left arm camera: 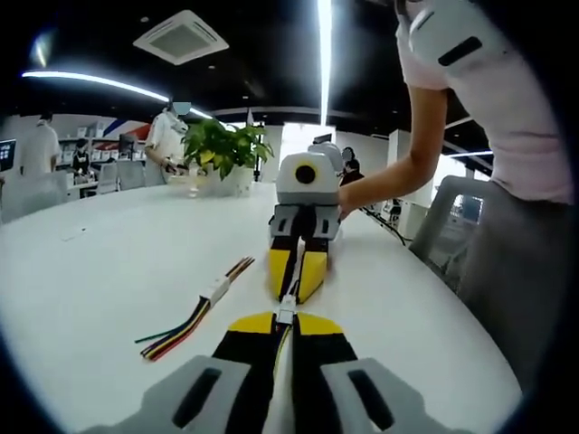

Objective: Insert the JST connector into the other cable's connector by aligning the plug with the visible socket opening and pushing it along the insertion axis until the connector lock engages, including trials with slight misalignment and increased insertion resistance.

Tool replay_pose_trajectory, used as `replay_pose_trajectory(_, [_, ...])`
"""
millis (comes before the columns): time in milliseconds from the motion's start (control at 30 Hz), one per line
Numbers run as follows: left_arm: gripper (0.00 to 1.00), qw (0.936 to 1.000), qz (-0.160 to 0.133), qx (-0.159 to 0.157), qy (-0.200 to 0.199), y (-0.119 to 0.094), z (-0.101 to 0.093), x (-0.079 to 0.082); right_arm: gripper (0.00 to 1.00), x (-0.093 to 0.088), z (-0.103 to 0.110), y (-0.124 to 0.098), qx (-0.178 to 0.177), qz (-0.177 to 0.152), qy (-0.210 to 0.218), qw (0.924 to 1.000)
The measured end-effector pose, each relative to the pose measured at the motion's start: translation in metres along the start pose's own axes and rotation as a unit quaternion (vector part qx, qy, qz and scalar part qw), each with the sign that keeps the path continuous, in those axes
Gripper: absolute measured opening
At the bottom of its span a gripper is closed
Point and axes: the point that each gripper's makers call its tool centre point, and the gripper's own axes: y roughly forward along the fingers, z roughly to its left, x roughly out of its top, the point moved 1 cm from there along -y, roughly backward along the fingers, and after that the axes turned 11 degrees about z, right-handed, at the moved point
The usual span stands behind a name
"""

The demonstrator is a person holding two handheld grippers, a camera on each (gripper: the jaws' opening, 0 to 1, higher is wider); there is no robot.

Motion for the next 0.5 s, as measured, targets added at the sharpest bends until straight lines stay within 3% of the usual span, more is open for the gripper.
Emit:
replay_pose_trajectory(267, [0.00,1.0000,-0.002,0.000,-0.002,-0.0009,0.0001,0.0006,0.02,0.0034,-0.0002,0.0030,0.007,-0.005,-0.007,0.9999])
replay_pose_trajectory(300, [0.00,0.9995,-0.015,-0.024,-0.016,0.0037,-0.0090,0.0051,0.02,0.0053,0.0011,0.0071,0.010,-0.011,0.007,0.9999])
replay_pose_trajectory(333, [0.00,0.9999,0.005,0.004,0.011,0.0019,-0.0007,0.0005,0.02,0.0045,-0.0022,0.0055,0.007,-0.001,-0.042,0.9991])
replay_pose_trajectory(367, [0.00,0.9999,-0.007,-0.004,-0.007,0.0018,-0.0032,0.0027,0.02,0.0056,-0.0034,0.0053,0.007,-0.005,-0.010,0.9999])
replay_pose_trajectory(500, [0.00,0.9999,-0.007,0.000,-0.007,0.0006,-0.0005,0.0014,0.02,0.0061,-0.0050,0.0058,0.004,-0.008,-0.012,0.9999])
